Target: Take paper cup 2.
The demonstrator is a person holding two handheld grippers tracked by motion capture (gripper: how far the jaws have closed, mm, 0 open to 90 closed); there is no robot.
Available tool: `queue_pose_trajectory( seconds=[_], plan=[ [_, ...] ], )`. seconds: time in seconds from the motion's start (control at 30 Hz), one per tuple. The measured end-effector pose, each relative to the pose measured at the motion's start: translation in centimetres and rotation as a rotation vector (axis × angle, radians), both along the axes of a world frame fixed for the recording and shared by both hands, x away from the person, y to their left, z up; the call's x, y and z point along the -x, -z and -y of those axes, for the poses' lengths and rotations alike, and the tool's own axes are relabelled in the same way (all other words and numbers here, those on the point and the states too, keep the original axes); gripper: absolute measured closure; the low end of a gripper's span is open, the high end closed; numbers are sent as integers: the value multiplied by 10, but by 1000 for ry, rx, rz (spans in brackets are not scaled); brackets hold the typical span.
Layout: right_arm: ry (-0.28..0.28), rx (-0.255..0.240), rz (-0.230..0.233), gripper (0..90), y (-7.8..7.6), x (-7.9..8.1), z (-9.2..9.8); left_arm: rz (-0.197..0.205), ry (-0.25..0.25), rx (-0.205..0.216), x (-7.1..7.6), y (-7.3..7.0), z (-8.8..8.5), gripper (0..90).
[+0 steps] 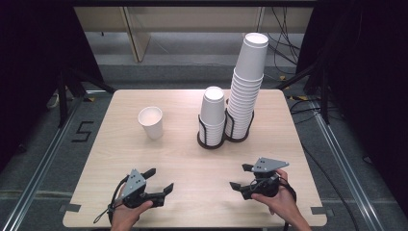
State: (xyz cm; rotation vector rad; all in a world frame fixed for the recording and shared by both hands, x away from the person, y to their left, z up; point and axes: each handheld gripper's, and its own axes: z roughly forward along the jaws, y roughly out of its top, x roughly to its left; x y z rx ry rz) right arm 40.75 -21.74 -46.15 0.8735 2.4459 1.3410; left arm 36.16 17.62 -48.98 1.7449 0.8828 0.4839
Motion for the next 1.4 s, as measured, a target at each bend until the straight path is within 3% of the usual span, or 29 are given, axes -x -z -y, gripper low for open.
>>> queue_pose_trajectory(
  seconds=[0.03, 0.2, 0.3, 0.33, 0.37, 0.4, 0.43, 0.47, 0.5, 0.63, 0.67, 0.7, 0.73, 0.8, 1.03, 1.17, 1.27, 1.4],
  plan=[
    [30, -11, -13, 193, -3, 1, 1, 1, 5, -2, 2, 0, 1, 147],
    [83, -28, 43, 191, -20, -8, 10, 3, 39, -11, 9, 0, 7, 146],
    [127, -58, 23, 179, -34, -15, 17, 4, 57, -8, 11, 3, 10, 147],
    [131, -64, 48, 174, -39, -19, 19, 2, 59, -11, 12, 2, 10, 147],
    [156, -65, 39, 171, -45, -21, 21, 5, 60, -13, 12, 2, 11, 147],
    [185, -80, 85, 163, -58, -29, 25, 8, 59, -16, 12, 1, 10, 147],
    [185, -80, 85, 163, -58, -29, 25, 11, 59, -20, 12, 1, 10, 147],
    [200, -105, 82, 160, -73, -36, 28, 11, 58, -18, 11, 2, 9, 147],
    [200, -105, 82, 160, -73, -36, 28, 10, 57, -16, 11, 2, 8, 147],
    [228, -144, 155, 155, -103, -53, 34, -3, 45, -21, 10, 3, 6, 147],
    [247, -162, 141, 155, -110, -55, 34, -3, 47, -21, 10, 3, 6, 147],
    [236, -166, 173, 155, -116, -62, 36, -5, 49, -25, 10, 3, 6, 147],
    [244, -175, 151, 154, -122, -65, 36, -5, 50, -18, 10, 4, 7, 147],
    [284, -184, 165, 154, -137, -76, 38, -5, 60, -19, 9, 4, 8, 147],
    [320, -199, 170, 154, -157, -98, 35, 0, 57, -64, 6, 7, 5, 147],
    [339, -196, 183, 154, -171, -108, 34, -2, 53, -52, 5, 7, 5, 147],
    [341, -186, 204, 154, -185, -116, 33, -8, 55, -65, 4, 8, 4, 147],
    [350, -203, 217, 155, -205, -130, 31, -14, 61, -61, 4, 9, 5, 147]
  ],
)
